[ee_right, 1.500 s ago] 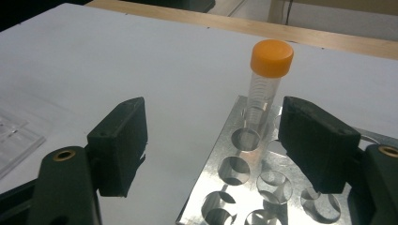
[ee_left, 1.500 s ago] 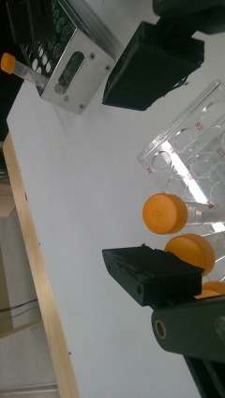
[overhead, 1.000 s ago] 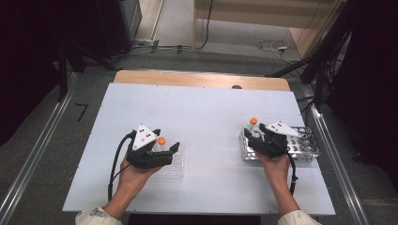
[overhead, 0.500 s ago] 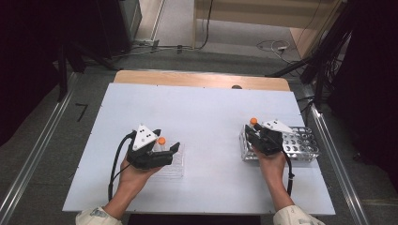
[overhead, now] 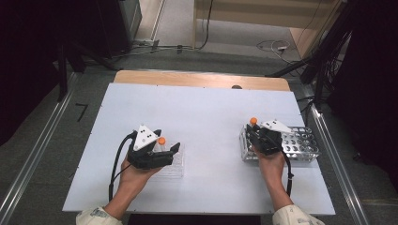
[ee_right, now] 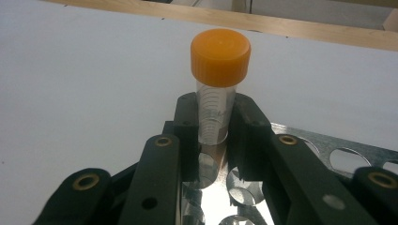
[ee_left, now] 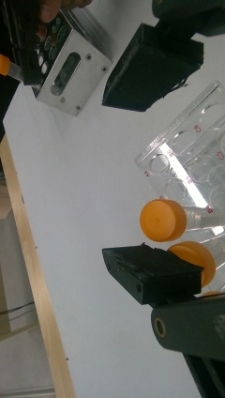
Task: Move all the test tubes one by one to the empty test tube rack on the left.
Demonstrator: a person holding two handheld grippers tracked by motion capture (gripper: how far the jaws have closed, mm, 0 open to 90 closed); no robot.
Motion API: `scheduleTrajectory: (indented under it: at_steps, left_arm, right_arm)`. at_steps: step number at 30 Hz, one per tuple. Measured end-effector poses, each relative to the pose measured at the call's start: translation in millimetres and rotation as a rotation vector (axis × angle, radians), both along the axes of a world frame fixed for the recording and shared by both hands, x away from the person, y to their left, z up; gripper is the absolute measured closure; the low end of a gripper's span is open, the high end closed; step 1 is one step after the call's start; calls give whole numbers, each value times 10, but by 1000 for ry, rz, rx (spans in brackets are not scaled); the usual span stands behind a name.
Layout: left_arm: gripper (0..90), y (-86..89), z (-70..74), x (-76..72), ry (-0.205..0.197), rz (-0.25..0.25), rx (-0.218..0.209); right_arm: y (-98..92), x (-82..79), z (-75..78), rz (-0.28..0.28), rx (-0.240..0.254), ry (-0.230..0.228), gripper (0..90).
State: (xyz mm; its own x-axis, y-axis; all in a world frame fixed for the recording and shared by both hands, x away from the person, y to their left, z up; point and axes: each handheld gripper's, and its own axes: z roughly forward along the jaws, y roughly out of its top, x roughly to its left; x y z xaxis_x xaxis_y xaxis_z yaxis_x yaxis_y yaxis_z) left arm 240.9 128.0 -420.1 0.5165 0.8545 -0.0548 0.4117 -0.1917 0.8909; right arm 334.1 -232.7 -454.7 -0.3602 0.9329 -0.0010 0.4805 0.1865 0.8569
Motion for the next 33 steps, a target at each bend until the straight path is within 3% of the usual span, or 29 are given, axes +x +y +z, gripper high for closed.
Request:
scheduleTrajectory:
  at_steps: [12, 33]
  left_arm:
    - [240, -3, -2, 0, -1, 0, 2]
    - [186, -41, -12, 1, -2, -22, 14]
  right_arm:
    - [-42, -97, 199, 0, 36, -87, 722]
    - [-112, -311, 493, 40, 63, -159, 723]
